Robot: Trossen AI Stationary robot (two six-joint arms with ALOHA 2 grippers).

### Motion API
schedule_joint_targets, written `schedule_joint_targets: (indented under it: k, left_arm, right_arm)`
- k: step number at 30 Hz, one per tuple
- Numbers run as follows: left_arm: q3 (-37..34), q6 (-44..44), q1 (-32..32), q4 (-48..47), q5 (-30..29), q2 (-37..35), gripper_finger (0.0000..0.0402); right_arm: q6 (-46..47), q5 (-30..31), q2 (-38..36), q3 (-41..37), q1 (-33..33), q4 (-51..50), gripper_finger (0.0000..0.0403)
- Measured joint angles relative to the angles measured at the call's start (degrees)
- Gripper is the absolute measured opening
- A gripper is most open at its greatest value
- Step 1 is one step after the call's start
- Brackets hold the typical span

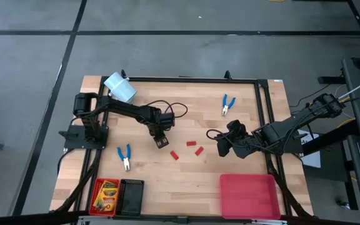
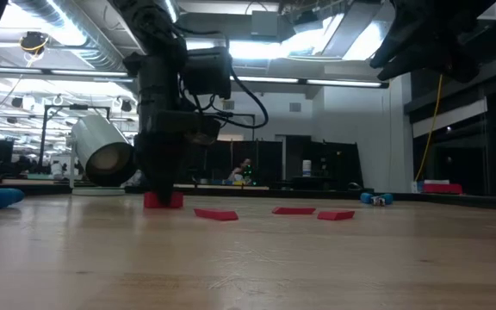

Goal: Pick & Place School Supplies
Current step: Put the red eraser into the black basket

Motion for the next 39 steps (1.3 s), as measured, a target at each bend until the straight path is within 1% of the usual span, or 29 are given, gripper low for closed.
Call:
schedule_joint_targets:
  k: [2, 3, 8, 10, 13, 16, 19, 21, 23, 25, 27, 29, 32, 35, 39]
  left_arm:
    - [0.11, -0.69, 0.04, -0.14, -0.01, 0.36, 0.0028]
    - [0.13, -0.87, 0.05, -0.15, 0.06, 0.46, 0.0018]
    - [0.04, -1.02, 0.27, -0.92, 0.37, -0.1, 0.0015]
    - [0.02, 0.12, 0.83, -3.8, 2.62, -1.72, 0.0014]
    - [1.12, 2.31, 0.54, -8.53, 7.49, -7.58, 0.0014]
    - [1.26, 3.22, -1.65, -15.09, 12.54, -15.47, 0.0014]
    - [1.09, 2.97, -6.88, -18.3, 18.46, -24.6, 0.0014]
    - [0.09, -1.17, -12.89, -19.35, 20.73, -29.51, 0.0014]
    - [-1.27, -7.19, -19.95, -19.62, 19.52, -32.6, 0.0014]
    - [-3.43, -14.04, -26.79, -17.97, 16.67, -34.06, 0.0014]
    - [-5.93, -19.78, -32.87, -14.65, 15.17, -33.42, 0.0014]
    - [-7.91, -24.46, -37.77, -11.12, 12.47, -32.09, 0.0014]
    - [-9.35, -29.88, -41.97, -4.77, 7.53, -30.17, 0.0014]
    - [-9.68, -32.29, -43.92, 1.74, 6.96, -27.47, 0.0014]
    - [-9.68, -32.91, -46.01, 6.57, 6.95, -23.38, 0.0014]
  right_arm:
    - [0.0, 0.0, 0.0, 0.0, 0.0, -0.03, 0.0107]
    - [0.0, 0.0, 0.0, 0.0, 0.0, -0.04, 0.0107]
    - [0.0, -0.02, 0.0, 0.0, 0.04, -0.04, 0.0107]
    - [0.0, -0.06, 0.0, 0.0, 0.04, -0.04, 0.0107]
    - [0.0, -0.22, 0.0, 0.0, 0.29, -0.04, 0.0107]
    - [0.42, 0.09, 0.0, 0.0, 0.69, -0.03, 0.0107]
    - [1.07, 0.74, 0.02, 0.0, 0.74, -0.04, 0.0107]
    - [1.18, 1.77, 0.02, 0.0, 0.74, -0.02, 0.0107]
    - [1.21, 2.78, 0.01, 0.0, 0.74, -0.02, 0.0107]
    - [1.32, 3.76, 0.02, 0.0, 0.74, -0.01, 0.0107]
    - [1.55, 4.52, 0.02, 0.0, 0.72, 0.01, 0.0107]
    - [1.57, 4.68, 0.02, 0.0, 0.74, 0.28, 0.0107]
    - [1.98, 4.31, 0.01, 0.0, 0.74, 0.93, 0.0107]
    - [2.84, 3.3, 0.02, 0.0, 0.74, 1.08, 0.0107]
    - [3.08, 2.93, 0.02, 0.0, 0.74, 1.48, 0.0107]
